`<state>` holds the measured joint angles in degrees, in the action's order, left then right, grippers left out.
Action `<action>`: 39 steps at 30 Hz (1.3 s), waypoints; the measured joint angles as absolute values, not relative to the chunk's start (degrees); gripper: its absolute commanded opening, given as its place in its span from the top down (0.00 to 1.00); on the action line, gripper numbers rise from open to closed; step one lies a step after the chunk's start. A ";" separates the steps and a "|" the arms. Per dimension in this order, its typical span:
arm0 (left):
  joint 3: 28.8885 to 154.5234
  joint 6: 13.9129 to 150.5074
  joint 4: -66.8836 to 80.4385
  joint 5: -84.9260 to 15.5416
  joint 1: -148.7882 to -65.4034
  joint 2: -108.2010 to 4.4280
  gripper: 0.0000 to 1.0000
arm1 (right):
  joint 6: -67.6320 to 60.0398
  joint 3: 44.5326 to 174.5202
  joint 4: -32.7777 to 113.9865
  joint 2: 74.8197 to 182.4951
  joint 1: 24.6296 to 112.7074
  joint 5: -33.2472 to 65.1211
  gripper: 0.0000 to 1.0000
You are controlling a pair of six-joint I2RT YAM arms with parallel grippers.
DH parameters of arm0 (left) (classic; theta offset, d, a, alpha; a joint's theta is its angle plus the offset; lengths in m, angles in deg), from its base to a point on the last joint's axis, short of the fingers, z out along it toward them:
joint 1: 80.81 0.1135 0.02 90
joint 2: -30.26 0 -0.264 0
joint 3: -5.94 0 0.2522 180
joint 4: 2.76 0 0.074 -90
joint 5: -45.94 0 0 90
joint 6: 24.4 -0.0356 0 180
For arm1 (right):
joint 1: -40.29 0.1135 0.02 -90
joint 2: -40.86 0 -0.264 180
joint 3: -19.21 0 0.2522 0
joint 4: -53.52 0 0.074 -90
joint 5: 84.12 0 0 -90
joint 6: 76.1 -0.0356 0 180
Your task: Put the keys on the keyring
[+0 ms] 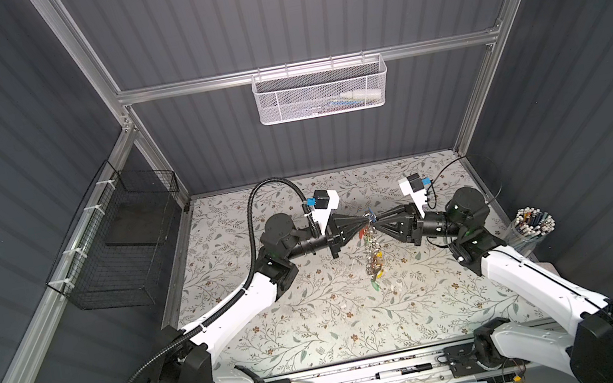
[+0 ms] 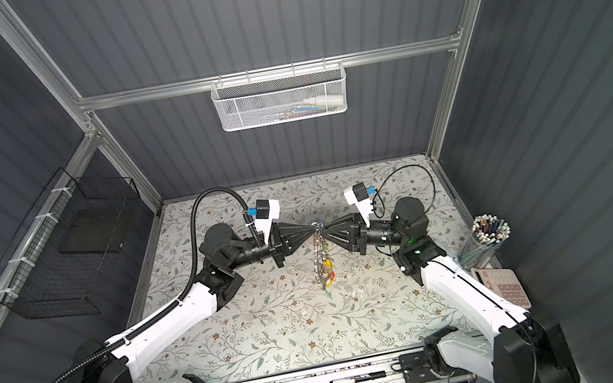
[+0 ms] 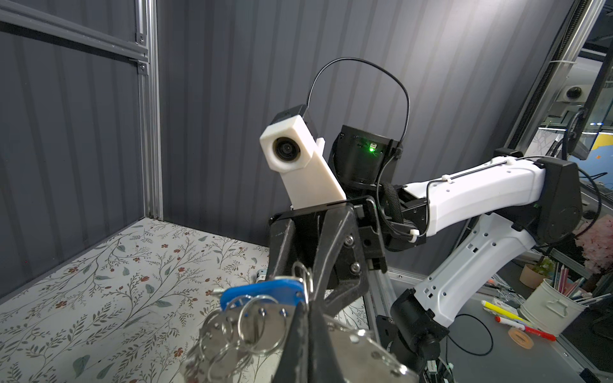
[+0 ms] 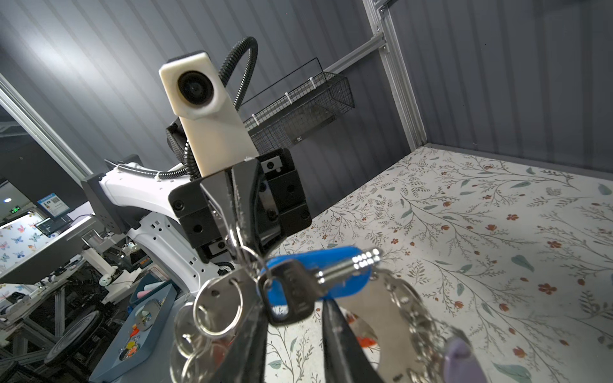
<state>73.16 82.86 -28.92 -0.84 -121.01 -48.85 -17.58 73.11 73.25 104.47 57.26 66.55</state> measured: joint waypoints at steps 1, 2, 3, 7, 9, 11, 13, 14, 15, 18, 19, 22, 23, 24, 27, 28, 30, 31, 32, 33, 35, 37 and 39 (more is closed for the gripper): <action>73.16 82.86 -28.90 -0.84 -121.01 -49.05 1.00 | -17.65 73.09 73.23 104.47 57.26 66.57 0.64; 73.16 82.86 -28.86 -0.86 -121.01 -49.25 1.00 | -17.63 73.09 73.23 104.47 57.26 66.57 0.63; 73.16 82.86 -28.82 -0.93 -121.01 -49.40 1.00 | -17.58 73.09 73.23 104.47 57.26 66.57 0.62; 73.16 82.86 -28.49 -1.08 -121.01 -49.55 1.00 | -17.12 73.09 73.10 104.47 57.28 66.46 0.59; 73.16 82.86 -28.42 -1.10 -121.01 -49.53 1.00 | -16.75 73.09 72.97 104.47 57.34 66.24 0.56; 73.22 82.82 -27.88 -1.30 -121.01 -49.55 1.00 | -16.51 73.09 72.83 104.47 57.50 66.00 0.56; 73.33 82.79 -27.13 -1.54 -121.01 -49.71 1.00 | -16.34 73.09 72.73 104.47 57.59 65.96 0.57; 73.33 82.79 -26.89 -1.69 -121.01 -49.84 1.00 | -16.20 73.09 72.73 104.47 57.61 65.94 0.58; 73.33 82.82 -26.52 -1.72 -121.01 -49.97 1.00 | -16.05 73.09 72.73 104.47 57.63 65.94 0.58; 73.35 82.82 -26.19 -1.74 -121.01 -50.28 1.00 | -15.81 73.09 72.70 104.47 57.72 65.89 0.60; 73.40 82.84 -26.19 -1.74 -121.01 -50.43 1.00 | -15.77 73.09 72.70 104.47 57.76 65.89 0.60; 73.75 82.84 -26.13 -1.80 -121.01 -50.93 1.00 | -15.40 73.09 72.48 104.45 57.76 65.50 0.60; 73.77 82.84 -26.08 -1.96 -121.01 -51.00 1.00 | -15.13 73.09 72.20 104.43 57.76 65.26 0.60; 73.77 82.82 -25.97 -2.11 -121.01 -51.00 1.00 | -14.74 73.09 71.63 104.32 57.76 64.97 0.60; 73.86 82.82 -25.78 -2.28 -121.01 -51.00 1.00 | -12.77 73.09 68.49 103.25 57.85 63.40 0.60; 73.86 82.79 -25.71 -2.39 -121.01 -51.00 1.00 | -12.20 73.07 67.37 102.57 57.85 62.85 0.60; 73.86 82.71 -25.19 -2.79 -121.01 -51.00 1.00 | -11.24 73.03 65.67 100.69 57.67 61.87 0.59; 73.86 82.60 -24.92 -2.92 -121.01 -51.00 1.00 | -11.09 72.98 65.32 99.90 57.48 61.56 0.58; 73.86 82.53 -24.57 -3.16 -121.01 -51.00 1.00 | -10.94 72.85 65.03 98.94 57.13 61.26 0.57; 73.86 82.36 -24.33 -3.27 -121.01 -51.00 1.00 | -10.96 72.70 64.99 98.09 56.73 60.93 0.56; 73.88 82.18 -24.05 -3.46 -121.01 -51.00 1.00 | -10.96 72.44 64.94 96.91 55.84 60.63 0.55; 73.92 82.14 -23.70 -3.44 -121.01 -51.00 1.00 | -10.98 72.44 65.03 96.65 55.33 60.58 0.55; 73.99 82.14 -23.57 -3.42 -121.01 -51.00 1.00 | -11.13 72.44 65.03 97.04 55.27 60.73 0.55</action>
<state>73.99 82.14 -23.57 -3.42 -121.01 -51.00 -11.13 72.44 65.03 97.04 55.27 60.73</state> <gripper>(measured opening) 0.050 0.450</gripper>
